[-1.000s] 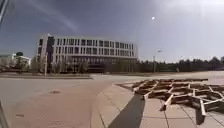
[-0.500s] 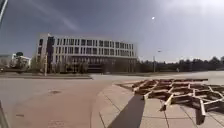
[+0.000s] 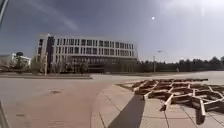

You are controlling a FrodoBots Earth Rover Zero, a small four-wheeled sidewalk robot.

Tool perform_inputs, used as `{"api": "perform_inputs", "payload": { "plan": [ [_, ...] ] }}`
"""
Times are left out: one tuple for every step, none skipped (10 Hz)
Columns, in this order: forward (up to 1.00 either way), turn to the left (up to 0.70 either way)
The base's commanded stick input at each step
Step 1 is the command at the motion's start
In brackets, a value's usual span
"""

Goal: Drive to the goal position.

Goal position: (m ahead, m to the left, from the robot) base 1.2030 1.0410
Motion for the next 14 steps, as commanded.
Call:
{"api": "perform_inputs", "payload": {
  "plan": [
    [0.05, 0.0],
    [0.05, 0.0],
    [0.05, 0.0],
    [0.05, 0.0],
    [0.05, 0.0],
    [0.05, 0.0],
    [0.05, 0.0],
    [0.05, 0.0],
    [0.05, 0.0],
    [0.04, 0.0],
    [0.05, 0.0],
    [0.05, 0.0],
    [0.05, 0.0],
    [0.05, 0.0]
  ]
}}
